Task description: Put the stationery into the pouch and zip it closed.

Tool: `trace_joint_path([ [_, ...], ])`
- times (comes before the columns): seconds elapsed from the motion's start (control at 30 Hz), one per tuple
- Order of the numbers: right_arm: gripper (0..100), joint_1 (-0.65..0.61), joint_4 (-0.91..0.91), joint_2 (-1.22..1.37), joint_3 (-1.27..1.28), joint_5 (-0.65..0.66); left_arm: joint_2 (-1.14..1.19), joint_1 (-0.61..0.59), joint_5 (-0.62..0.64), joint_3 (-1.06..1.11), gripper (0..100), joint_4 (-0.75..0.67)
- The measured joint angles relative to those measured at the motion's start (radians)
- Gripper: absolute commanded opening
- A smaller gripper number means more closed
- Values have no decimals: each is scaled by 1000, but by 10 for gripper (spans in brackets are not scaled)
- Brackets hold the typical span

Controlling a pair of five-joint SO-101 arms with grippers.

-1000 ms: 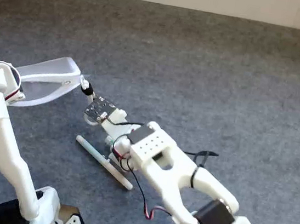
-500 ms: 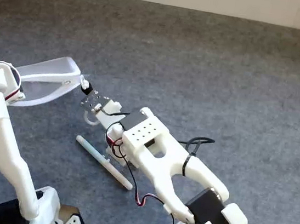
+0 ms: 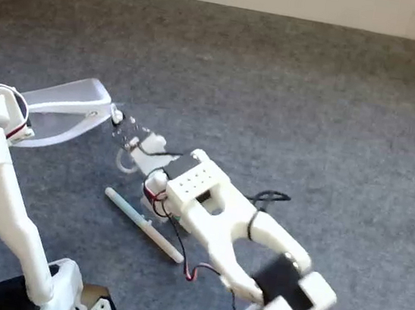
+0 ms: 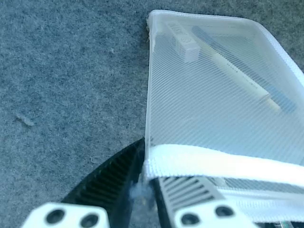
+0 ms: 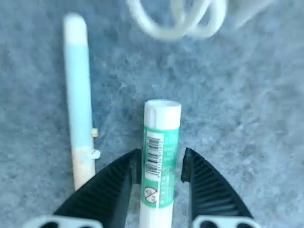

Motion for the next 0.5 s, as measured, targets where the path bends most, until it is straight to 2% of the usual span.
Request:
trace_joint_path([
  [0.17, 124, 2, -2, 68, -18, 0, 0, 0, 0, 0, 7, 0],
  [0.33, 18, 6, -2, 69, -21, -2, 0, 0, 0, 0, 7, 0],
  [0.5, 11, 8, -11, 69, -21, -2, 0, 0, 0, 0, 7, 0],
])
